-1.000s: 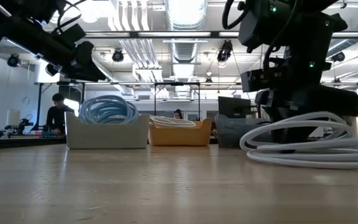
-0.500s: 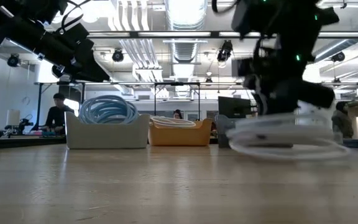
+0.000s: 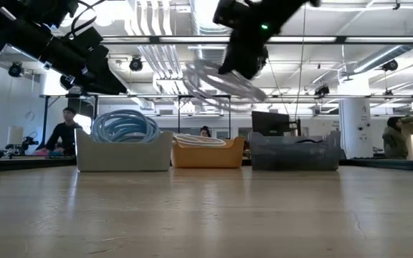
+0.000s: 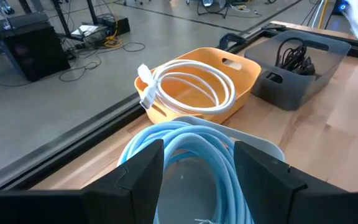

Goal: Pick & Place USB Port
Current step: Put the white hdmi cable into the yellow bin

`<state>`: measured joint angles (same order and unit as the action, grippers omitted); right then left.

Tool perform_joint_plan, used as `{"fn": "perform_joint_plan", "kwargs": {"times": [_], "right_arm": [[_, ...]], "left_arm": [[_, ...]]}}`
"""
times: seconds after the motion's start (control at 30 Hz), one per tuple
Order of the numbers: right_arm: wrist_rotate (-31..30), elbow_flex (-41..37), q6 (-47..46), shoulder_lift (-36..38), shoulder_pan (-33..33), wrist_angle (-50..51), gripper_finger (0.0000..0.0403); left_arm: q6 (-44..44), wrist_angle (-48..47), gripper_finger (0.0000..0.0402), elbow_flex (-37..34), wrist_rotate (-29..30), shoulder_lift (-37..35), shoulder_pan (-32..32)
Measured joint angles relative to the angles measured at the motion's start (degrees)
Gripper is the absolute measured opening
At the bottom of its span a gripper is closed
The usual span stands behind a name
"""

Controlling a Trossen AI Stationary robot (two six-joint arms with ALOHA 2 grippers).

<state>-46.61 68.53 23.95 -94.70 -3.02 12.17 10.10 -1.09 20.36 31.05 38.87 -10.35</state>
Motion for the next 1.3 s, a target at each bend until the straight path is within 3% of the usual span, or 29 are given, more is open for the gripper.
{"fn": "perform_joint_plan", "kwargs": {"times": [0.17,0.37,0.5,0.8,0.9,1.13,1.3], "right_arm": [[6.1,4.0,7.6,-0.3,8.7,-9.2,0.0025],[22.3,8.4,1.8,-2.7,20.4,-10.7,0.0027],[26.8,9.6,0.0,-6.0,26.3,-11.6,0.0028],[27.1,10.0,-1.1,-16.5,31.9,-13.0,0.0029],[24.2,11.9,-2.9,-19.9,32.5,-13.3,0.0029],[12.2,20.7,0.9,-25.7,32.7,-2.6,0.003],[14.2,27.2,-2.8,-28.1,32.7,7.0,0.0049]], "left_arm": [[0.0,0.0,0.0199,0.0,0.0,0.0,0.0],[0.1,0.0,0.0199,0.0,0.0,0.0,0.0],[0.1,-0.1,0.02,0.0,0.0,0.0,0.0],[0.0,-0.3,0.0199,0.0,-0.1,0.0,0.0],[0.0,-0.4,0.0199,0.0,-0.1,0.0,0.0],[0.2,-1.5,0.0199,0.0,-0.2,0.0,0.0],[0.7,-1.5,0.0199,0.0,-0.2,0.0,0.0]]}}
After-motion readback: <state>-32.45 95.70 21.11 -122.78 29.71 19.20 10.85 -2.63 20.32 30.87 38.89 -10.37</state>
